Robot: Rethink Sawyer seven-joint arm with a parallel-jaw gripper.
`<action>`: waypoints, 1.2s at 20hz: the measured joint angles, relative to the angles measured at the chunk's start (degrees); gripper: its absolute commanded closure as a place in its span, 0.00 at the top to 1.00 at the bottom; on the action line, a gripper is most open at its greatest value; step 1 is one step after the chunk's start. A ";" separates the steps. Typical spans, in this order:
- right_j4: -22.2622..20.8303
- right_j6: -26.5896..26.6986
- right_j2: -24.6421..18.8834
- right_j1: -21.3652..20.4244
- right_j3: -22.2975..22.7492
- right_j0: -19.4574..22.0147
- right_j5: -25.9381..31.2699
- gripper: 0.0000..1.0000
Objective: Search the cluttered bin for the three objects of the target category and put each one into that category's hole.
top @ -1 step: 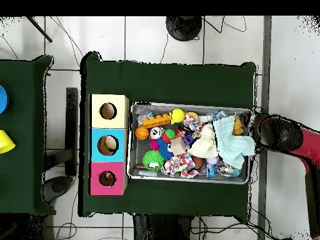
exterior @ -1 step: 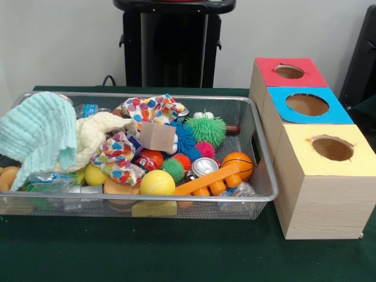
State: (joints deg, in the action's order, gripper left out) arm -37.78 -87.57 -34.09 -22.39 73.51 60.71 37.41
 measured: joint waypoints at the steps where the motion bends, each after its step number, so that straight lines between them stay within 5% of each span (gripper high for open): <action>1: -0.02 0.00 0.00 -0.04 0.00 -0.01 0.00 1.00; 24: 0.04 0.00 0.00 -8.92 1.27 -1.55 0.02 1.00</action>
State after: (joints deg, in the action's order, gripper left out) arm -37.74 -87.57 -34.09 -31.31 74.77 59.16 37.44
